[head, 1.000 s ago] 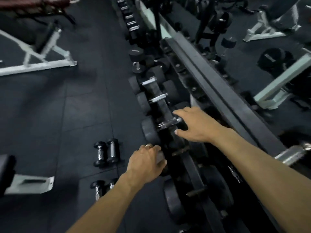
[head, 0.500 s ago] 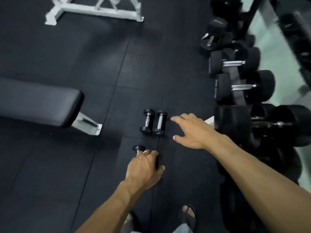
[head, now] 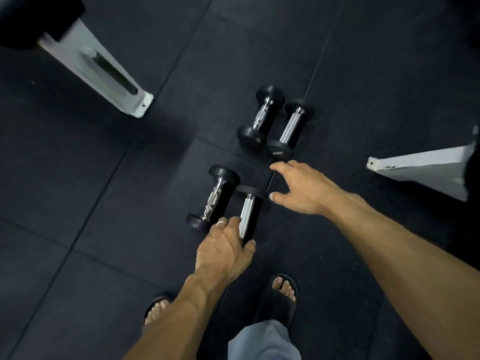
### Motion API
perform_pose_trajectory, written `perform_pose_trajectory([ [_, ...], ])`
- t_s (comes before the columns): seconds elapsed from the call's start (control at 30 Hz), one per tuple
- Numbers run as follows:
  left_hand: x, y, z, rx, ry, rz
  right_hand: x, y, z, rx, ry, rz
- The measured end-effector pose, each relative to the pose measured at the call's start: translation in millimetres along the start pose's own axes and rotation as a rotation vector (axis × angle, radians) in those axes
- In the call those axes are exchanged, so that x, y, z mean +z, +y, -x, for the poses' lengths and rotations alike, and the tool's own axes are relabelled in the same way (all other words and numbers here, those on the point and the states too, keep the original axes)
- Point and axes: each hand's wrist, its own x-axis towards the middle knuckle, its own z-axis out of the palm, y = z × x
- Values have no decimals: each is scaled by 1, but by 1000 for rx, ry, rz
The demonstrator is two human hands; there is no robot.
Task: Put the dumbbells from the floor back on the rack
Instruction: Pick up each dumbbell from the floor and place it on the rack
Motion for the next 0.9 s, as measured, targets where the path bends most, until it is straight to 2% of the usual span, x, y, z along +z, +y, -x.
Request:
perform_pose_trajectory([
  [0.2,89,-49,-82,-114,-15,128,95,28,-94,3,-68,-15],
  [0.37,137,-74,-120,-109,0,104,147,38,-143,2,-81,-71],
  [0.5,159,-83,-135,-118,-34,111,163,45,-163,-7,-29,-199],
  [0.67,164,-79,-148,-218,-6,105,171,51,-175,4,14,-363],
  [0.9,169,-72,-146,-224,26,31,172,60,-161,-42,50,-388],
])
